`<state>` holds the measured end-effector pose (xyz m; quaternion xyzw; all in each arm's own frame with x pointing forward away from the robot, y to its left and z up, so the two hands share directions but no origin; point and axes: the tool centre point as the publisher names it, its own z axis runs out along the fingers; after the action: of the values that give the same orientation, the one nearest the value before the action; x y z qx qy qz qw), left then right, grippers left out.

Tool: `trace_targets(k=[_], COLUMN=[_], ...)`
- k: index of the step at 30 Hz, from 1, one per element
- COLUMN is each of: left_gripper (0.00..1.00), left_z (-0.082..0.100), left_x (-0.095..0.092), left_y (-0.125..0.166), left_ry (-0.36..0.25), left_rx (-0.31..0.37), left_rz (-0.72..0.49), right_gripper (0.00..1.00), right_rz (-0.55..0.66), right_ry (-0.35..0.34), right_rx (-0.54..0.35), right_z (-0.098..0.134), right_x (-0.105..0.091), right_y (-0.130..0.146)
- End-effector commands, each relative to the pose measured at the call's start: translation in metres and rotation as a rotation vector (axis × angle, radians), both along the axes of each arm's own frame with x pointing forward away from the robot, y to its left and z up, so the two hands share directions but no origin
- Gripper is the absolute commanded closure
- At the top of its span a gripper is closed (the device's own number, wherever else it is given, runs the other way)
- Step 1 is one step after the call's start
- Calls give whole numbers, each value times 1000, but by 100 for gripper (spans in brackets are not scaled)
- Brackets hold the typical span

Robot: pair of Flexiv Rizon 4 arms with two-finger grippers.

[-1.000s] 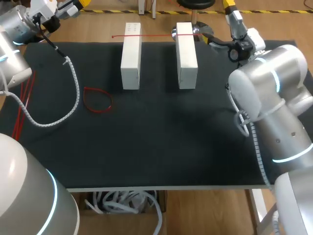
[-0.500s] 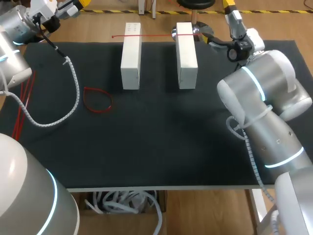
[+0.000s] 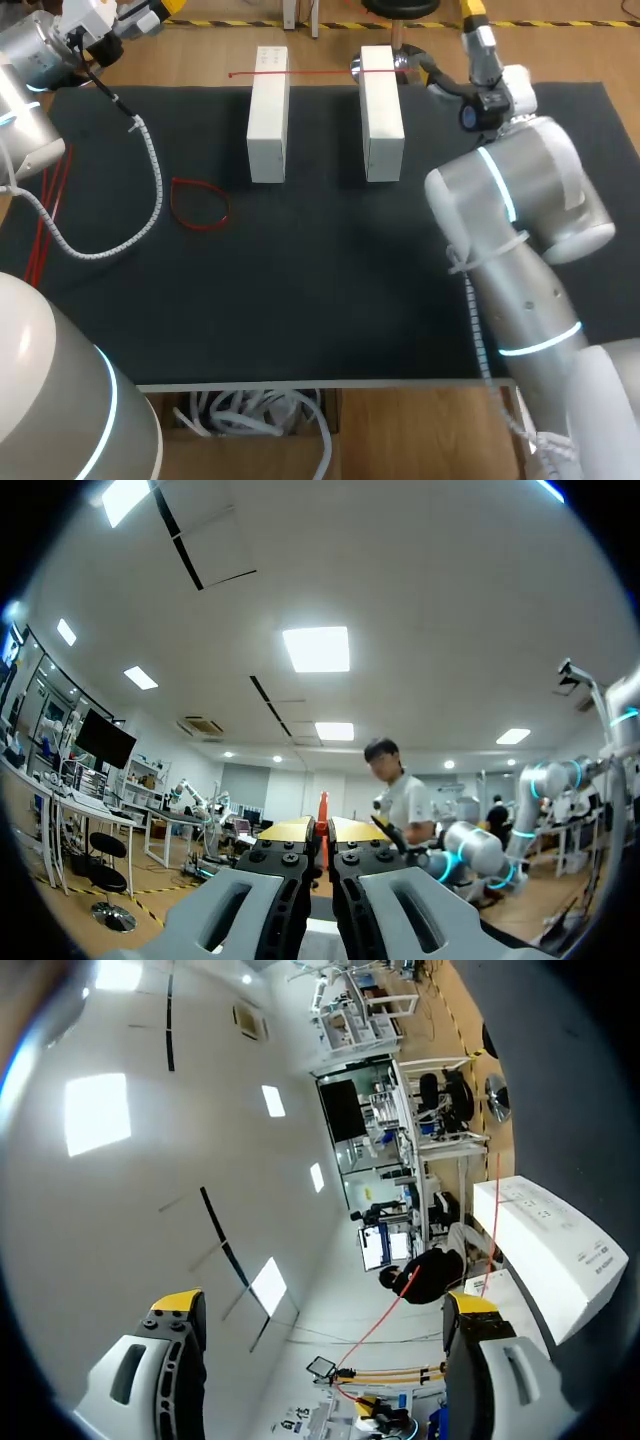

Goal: Grab the tape and strap the tape.

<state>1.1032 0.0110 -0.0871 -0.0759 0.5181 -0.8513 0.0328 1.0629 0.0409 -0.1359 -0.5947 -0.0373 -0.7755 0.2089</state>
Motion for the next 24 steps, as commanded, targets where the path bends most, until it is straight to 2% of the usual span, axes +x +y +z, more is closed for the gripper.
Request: trace_targets(k=[1, 2, 5, 14, 24], left_gripper=[100, 100, 100, 100, 100], left_z=[-1, -1, -1, -1, -1], left_x=[1, 1, 1, 1, 1], left_y=[0, 0, 0, 0, 0], left_ry=[-2, -2, -2, -2, -2], left_rx=[-1, -1, -1, -1, -1], left_rz=[-3, -3, -3, -3, -3], right_gripper=[0, 0, 0, 0, 0], right_rz=[-445, -449, -444, -431, -411], right_ry=[214, 261, 314, 296, 368], right_rx=[118, 142, 206, 215, 216], right_z=[1, 1, 5, 12, 8], right_x=[-3, -3, 0, 16, 18], right_y=[8, 9, 14, 27, 35])
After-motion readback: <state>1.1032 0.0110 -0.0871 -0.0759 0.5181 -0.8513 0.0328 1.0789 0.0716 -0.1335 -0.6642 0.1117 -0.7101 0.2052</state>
